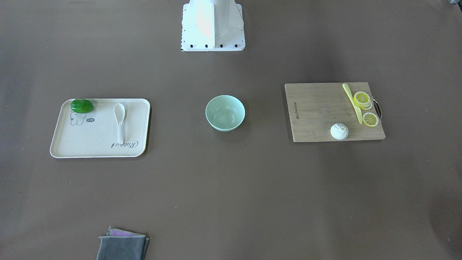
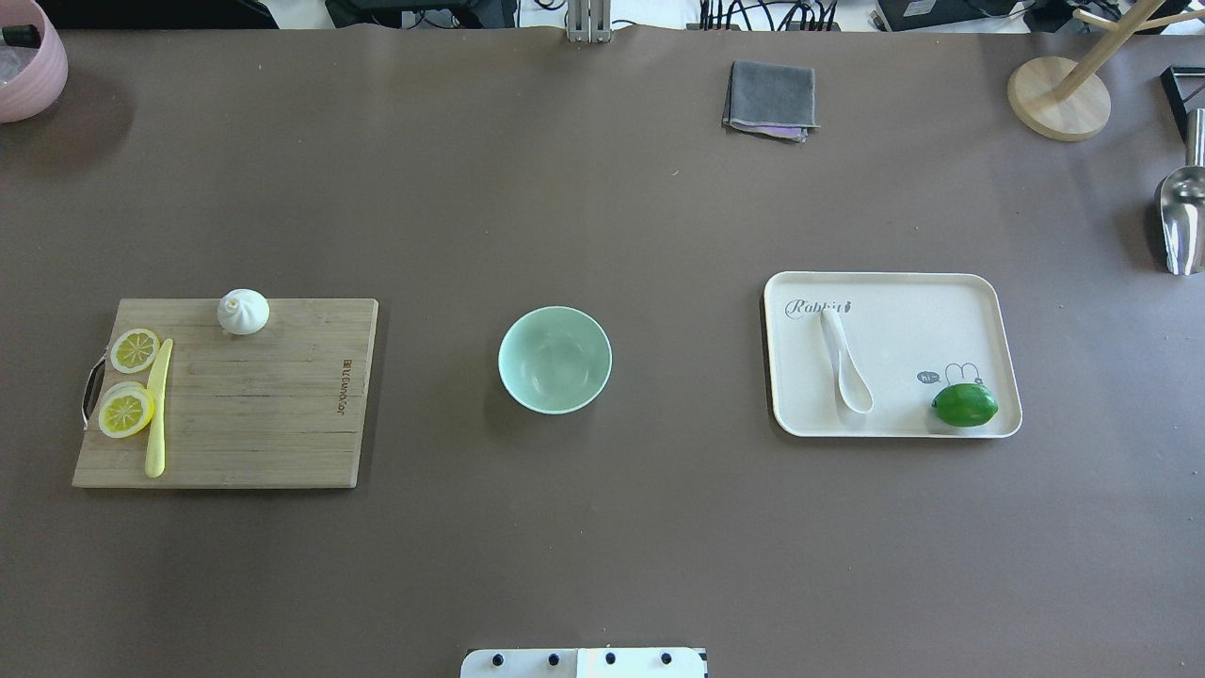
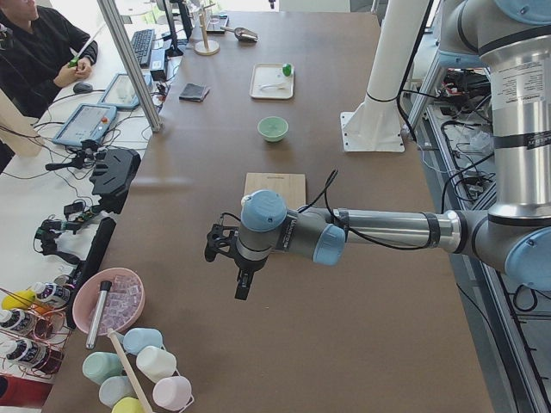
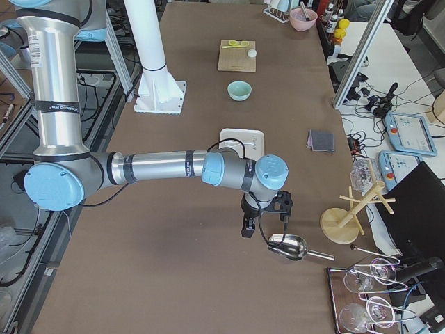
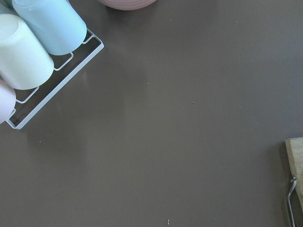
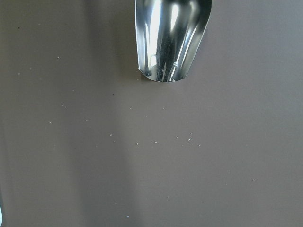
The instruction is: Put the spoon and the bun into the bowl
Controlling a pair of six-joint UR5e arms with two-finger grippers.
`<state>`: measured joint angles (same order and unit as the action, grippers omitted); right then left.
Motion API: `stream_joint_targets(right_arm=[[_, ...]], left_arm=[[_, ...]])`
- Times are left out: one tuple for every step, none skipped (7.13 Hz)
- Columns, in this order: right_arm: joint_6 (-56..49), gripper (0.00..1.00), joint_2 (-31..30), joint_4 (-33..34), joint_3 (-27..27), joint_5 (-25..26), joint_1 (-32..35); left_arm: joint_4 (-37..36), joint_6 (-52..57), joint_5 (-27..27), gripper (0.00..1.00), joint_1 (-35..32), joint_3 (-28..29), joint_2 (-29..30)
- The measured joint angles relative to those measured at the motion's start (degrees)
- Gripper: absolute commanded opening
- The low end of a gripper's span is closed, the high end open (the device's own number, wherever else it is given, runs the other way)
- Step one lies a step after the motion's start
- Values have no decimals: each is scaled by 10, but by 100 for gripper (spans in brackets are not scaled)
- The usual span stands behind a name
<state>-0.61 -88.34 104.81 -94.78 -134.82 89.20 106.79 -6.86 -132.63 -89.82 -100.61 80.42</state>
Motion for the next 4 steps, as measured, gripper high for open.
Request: stream_joint_targets(right_arm=[[0,100,0,-2,0,0,0],[0,100,0,-8,2,0,0],[0,100,0,-13,4,0,0],[1,100,0,-15,2,0,0]], left_arm=[[0,0,0,98,0,0,0],[0,0,0,98,1,0,0],[0,0,0,98,1,0,1],[0,0,1,98,2,0,2]])
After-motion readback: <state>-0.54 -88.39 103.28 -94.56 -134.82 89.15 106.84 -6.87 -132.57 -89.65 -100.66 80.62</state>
